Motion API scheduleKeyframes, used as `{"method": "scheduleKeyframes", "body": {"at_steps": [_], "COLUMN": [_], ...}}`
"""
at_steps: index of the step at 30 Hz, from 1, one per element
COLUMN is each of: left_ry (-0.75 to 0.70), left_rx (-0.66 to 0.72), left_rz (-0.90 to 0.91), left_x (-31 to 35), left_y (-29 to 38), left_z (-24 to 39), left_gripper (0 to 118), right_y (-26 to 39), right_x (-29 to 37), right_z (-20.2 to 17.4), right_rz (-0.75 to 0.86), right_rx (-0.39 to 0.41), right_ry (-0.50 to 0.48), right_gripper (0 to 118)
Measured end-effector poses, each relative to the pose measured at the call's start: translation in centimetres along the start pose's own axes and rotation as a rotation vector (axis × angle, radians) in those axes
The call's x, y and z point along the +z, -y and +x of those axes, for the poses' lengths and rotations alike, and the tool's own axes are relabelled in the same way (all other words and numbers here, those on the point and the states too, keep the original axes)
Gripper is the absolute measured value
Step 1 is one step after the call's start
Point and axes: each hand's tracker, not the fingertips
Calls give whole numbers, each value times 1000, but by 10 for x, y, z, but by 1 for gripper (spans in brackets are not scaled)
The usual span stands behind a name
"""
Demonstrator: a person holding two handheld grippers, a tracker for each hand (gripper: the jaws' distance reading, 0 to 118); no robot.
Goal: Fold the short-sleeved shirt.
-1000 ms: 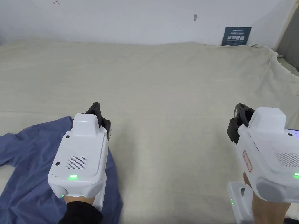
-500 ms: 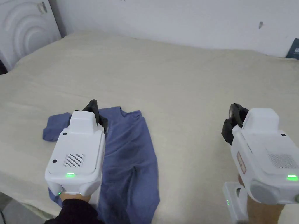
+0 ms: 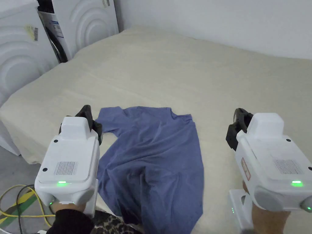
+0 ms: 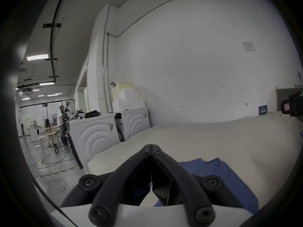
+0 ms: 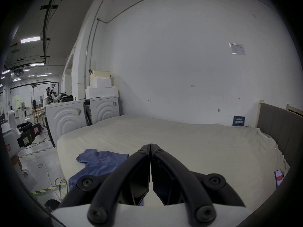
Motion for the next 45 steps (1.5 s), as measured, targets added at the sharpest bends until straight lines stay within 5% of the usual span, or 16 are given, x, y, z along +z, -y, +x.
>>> {"method": "scheduleKeyframes", "body": {"at_steps": [21, 32, 35, 37, 39, 45], "left_ry": [42, 301, 330, 321, 316, 342], "left_rx": [54, 74, 97, 99, 108, 93], "left_rz": [-82, -470, -576, -644, -734, -928], "left_x": [-15, -89, -110, -122, -136, -164], "left_y": [7, 25, 40, 52, 63, 105], "left_z": [-8, 45, 62, 73, 83, 109], "left_gripper": [0, 4, 27, 71, 96, 102], "right_y": [-11, 3, 10, 13, 15, 23], "right_x": [9, -4, -9, -10, -9, -8], "right_z": [-16, 17, 30, 37, 39, 53], "right_rz": [-3, -33, -46, -54, -63, -95], "right_rx": [18, 24, 25, 25, 26, 18], "right_ry": [-6, 39, 55, 67, 80, 121], "right_gripper": [0, 0, 0, 0, 0, 0]}}
